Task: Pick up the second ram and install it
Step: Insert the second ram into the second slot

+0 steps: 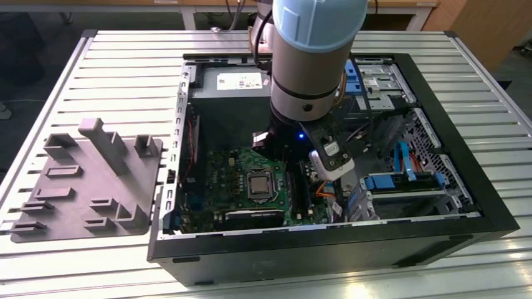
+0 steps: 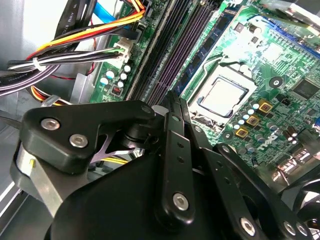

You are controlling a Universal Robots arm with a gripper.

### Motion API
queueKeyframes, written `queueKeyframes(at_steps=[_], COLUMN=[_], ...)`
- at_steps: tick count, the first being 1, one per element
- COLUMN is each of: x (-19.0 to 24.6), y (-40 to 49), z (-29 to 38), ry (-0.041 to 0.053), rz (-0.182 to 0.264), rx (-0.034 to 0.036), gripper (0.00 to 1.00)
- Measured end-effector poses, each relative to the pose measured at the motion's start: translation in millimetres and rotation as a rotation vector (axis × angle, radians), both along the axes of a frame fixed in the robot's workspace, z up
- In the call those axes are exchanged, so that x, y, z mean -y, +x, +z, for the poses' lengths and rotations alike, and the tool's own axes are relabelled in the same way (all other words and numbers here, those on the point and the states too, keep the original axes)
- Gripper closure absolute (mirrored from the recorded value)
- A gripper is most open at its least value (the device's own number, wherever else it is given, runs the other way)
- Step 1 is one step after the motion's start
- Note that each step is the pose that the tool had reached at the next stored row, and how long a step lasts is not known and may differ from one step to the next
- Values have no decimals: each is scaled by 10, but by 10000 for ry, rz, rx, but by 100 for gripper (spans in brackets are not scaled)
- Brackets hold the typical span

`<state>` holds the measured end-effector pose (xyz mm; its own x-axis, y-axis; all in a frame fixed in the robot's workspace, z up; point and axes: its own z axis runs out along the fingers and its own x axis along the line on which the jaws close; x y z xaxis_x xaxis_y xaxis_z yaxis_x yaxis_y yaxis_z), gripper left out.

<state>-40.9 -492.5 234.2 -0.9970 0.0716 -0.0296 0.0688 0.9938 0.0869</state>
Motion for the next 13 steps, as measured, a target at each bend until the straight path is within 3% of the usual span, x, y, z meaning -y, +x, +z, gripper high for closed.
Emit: queueKeyframes(at_steps=[13], x=[-2], y=[5], z=[-30], ry=[-2], rz=[1], rx=[-1], gripper=[89])
